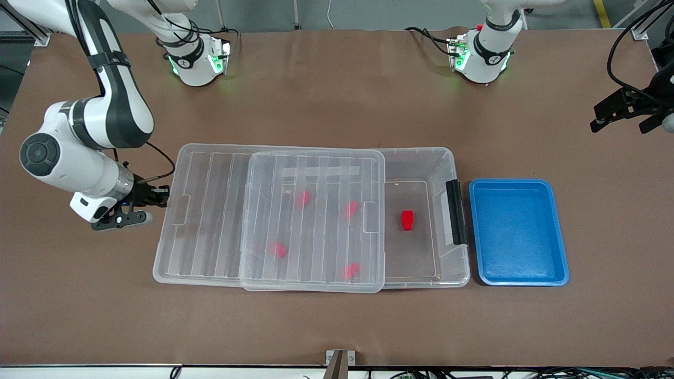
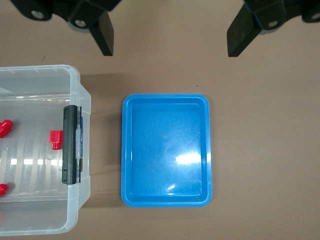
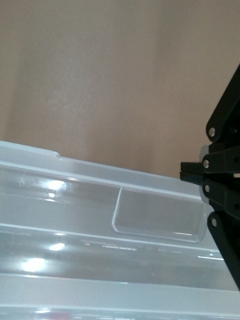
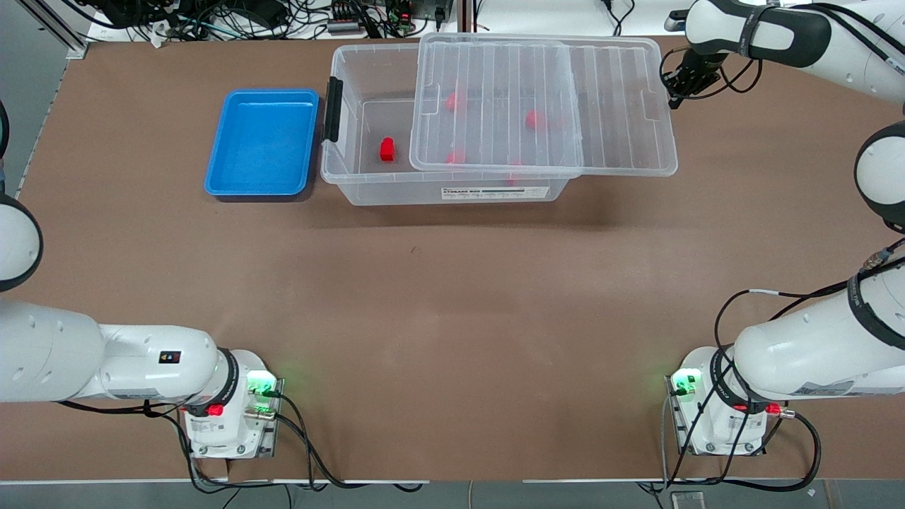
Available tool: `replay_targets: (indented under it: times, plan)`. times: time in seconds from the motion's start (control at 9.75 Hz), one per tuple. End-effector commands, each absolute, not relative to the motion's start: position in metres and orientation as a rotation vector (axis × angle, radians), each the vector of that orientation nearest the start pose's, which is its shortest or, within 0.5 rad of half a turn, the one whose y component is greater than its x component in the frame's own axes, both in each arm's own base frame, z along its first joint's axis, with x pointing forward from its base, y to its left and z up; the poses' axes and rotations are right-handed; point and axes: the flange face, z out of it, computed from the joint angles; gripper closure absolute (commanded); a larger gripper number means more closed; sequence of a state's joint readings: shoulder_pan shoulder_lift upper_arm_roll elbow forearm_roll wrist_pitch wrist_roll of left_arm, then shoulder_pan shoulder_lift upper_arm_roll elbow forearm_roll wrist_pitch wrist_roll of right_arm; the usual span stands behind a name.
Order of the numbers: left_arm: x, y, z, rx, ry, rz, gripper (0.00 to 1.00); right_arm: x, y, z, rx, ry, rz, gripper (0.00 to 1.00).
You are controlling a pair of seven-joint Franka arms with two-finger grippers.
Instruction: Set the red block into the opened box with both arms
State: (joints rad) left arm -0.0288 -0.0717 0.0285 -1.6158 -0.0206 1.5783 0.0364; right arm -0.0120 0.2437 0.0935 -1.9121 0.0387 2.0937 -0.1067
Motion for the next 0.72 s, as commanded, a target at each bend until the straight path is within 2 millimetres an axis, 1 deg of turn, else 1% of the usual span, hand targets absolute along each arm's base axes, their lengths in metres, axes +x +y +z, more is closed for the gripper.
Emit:
replay_targets:
  times: [0.0, 0.1, 0.31, 0.51, 0.62]
  plan:
    - [0.563, 0.000, 0.637, -3.155, 0.047, -0.037, 0.00, 0.594, 0.051, 0.353, -3.057, -0.242, 0.073, 1.00]
    - [0.567, -0.001, 0.638, -3.150, 0.056, -0.037, 0.00, 0.595, 0.053, 0.355, -3.056, -0.244, 0.071, 1.00]
    - [0.566, -0.005, 0.637, -3.147, 0.073, -0.034, 0.00, 0.597, 0.053, 0.360, -3.054, -0.254, 0.060, 1.00]
    - [0.565, -0.007, 0.635, -3.149, 0.070, -0.022, 0.00, 0.597, 0.062, 0.356, -3.049, -0.260, 0.068, 1.00]
    - [0.563, -0.009, 0.636, -3.148, 0.070, -0.022, 0.00, 0.598, 0.074, 0.352, -3.036, -0.285, 0.080, 1.00]
